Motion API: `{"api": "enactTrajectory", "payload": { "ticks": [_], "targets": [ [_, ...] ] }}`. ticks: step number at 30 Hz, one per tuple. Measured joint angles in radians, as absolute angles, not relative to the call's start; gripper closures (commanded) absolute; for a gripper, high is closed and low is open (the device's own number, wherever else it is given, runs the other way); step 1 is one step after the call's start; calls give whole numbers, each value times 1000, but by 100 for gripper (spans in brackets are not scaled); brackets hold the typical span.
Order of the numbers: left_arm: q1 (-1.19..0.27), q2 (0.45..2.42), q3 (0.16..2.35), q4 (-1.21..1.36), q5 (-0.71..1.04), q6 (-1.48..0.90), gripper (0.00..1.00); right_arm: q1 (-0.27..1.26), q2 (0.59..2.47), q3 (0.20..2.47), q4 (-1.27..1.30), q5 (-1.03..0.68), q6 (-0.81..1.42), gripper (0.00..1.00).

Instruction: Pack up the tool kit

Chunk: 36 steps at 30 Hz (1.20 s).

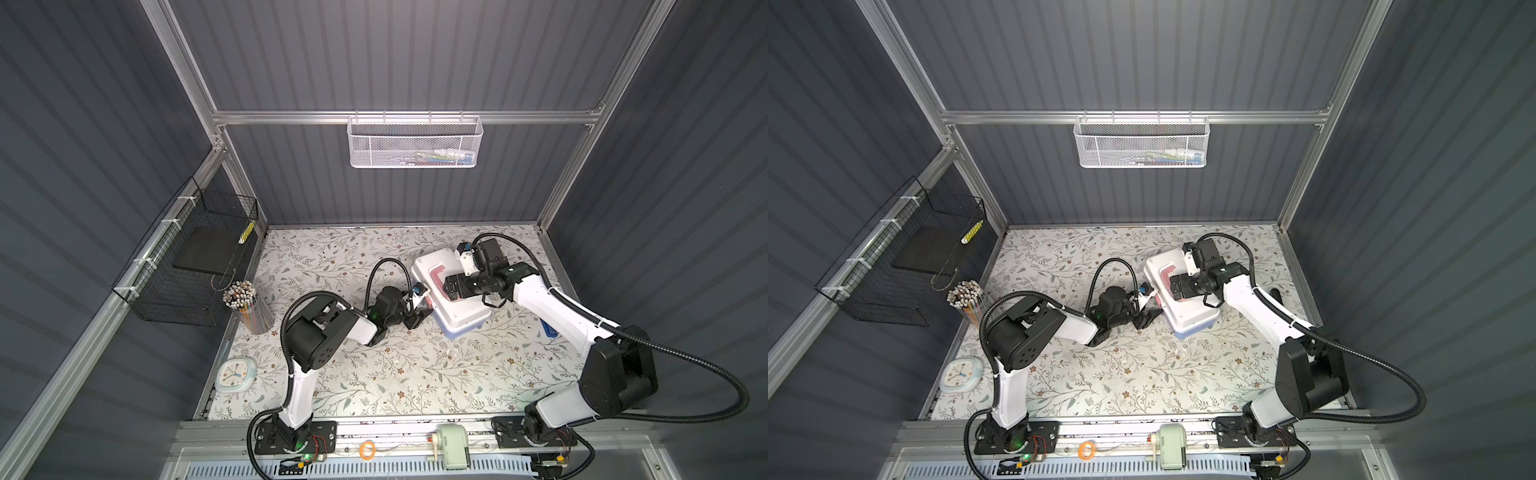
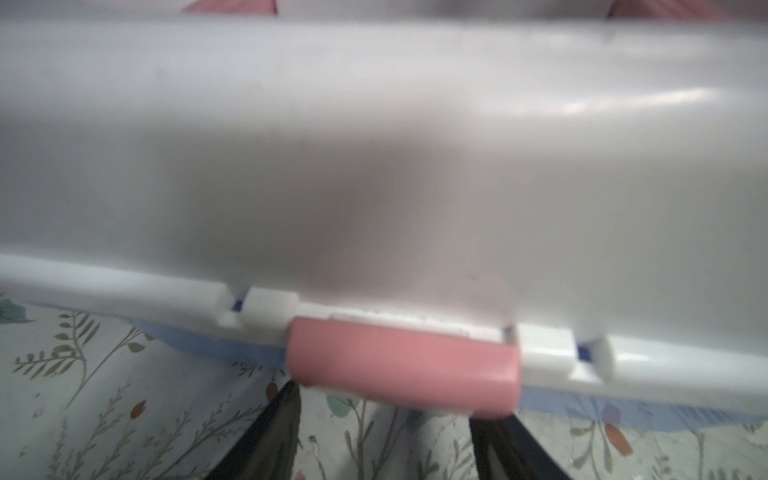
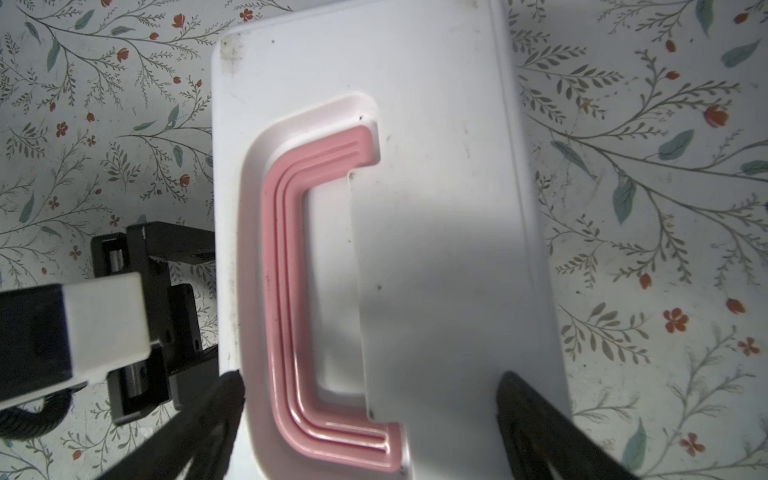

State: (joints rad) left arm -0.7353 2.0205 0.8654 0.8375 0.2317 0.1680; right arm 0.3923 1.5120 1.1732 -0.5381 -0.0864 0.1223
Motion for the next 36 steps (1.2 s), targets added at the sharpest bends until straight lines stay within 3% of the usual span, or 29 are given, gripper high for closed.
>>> {"api": "enactTrajectory", "payload": {
  "ticks": [12,25,28,31,36],
  "targets": [
    [-725,2010,876,825,270,179,39,389,1514,1173,-537,-80,122,5],
    [-719,2010,889,796,308,184,52,381,1523,1180,-535,-79,122,5],
    [-719,2010,892,789,309,185,51,379,1525,1180,-531,-79,122,5],
    [-718,2009,903,770,307,187,40,378,1526,1180,-530,-76,122,5],
    [-712,2006,918,762,300,200,39,375,1526,1181,-528,-72,121,5]
  ]
}}
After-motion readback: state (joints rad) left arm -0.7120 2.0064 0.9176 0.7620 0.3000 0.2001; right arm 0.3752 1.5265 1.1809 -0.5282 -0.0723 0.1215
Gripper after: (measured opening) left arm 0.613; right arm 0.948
